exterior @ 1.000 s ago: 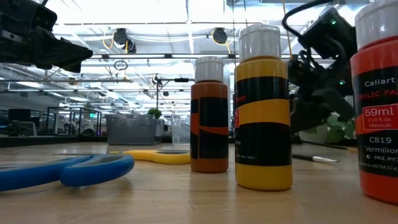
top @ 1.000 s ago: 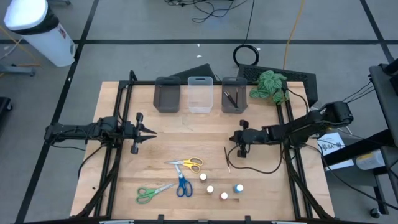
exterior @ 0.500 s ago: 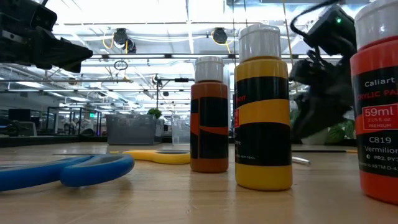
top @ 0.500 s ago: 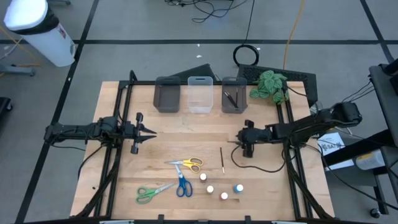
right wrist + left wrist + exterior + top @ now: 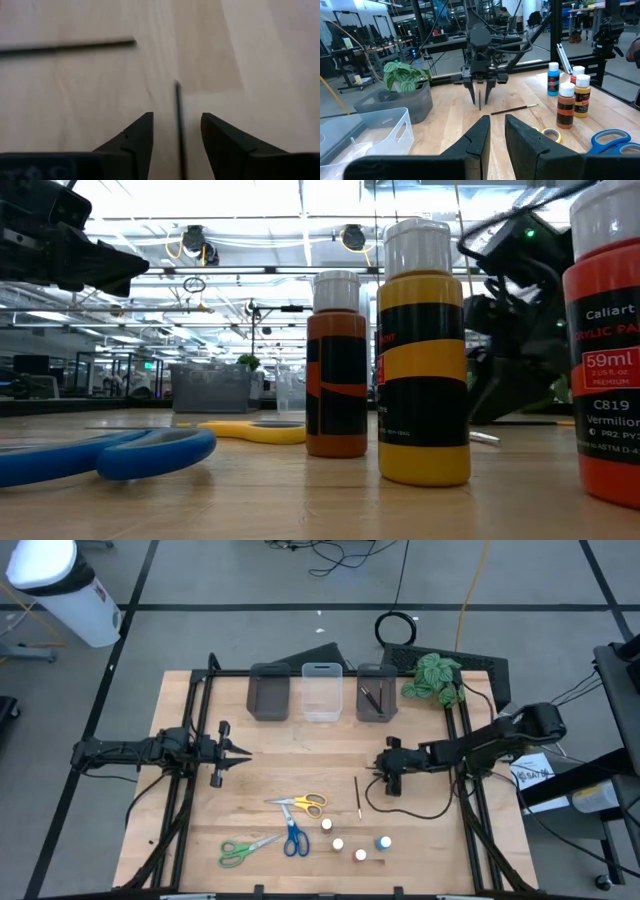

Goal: Pick & Place Paint Supplies
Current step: Put the black paintbrush into the right black bin

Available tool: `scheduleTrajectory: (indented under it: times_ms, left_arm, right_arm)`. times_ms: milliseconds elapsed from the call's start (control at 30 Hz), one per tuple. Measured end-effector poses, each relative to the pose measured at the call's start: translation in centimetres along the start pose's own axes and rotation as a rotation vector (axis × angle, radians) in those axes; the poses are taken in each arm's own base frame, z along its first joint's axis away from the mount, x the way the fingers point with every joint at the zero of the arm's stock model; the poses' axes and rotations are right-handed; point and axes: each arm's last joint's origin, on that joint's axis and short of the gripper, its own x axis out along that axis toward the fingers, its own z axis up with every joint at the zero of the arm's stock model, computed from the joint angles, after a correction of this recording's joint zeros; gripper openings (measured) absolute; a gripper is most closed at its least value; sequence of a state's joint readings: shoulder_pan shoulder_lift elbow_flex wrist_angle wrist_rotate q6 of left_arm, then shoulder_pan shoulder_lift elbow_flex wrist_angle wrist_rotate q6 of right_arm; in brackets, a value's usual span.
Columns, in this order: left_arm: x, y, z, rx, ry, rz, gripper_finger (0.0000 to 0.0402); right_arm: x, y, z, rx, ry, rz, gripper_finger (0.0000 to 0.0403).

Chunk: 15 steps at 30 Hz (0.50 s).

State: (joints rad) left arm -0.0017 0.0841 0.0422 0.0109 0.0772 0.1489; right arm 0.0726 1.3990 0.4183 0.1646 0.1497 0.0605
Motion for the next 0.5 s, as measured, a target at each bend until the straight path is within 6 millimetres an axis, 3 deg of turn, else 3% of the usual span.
scheduleTrajectory:
  times_ms: [267,500]
  left_arm:
    - [0.0,0.0,0.0,0.000,0.000,0.000,0.0072]
    - [0.0,0.0,0.0,0.000,0.000,0.000,0.0072]
  right_arm:
    - [1.8,0.2,-0.5,0.010,0.016,0.042,0.0121]
    - [2.8,-0.2,-2.1,0.027,0.158,0.020,0.0021]
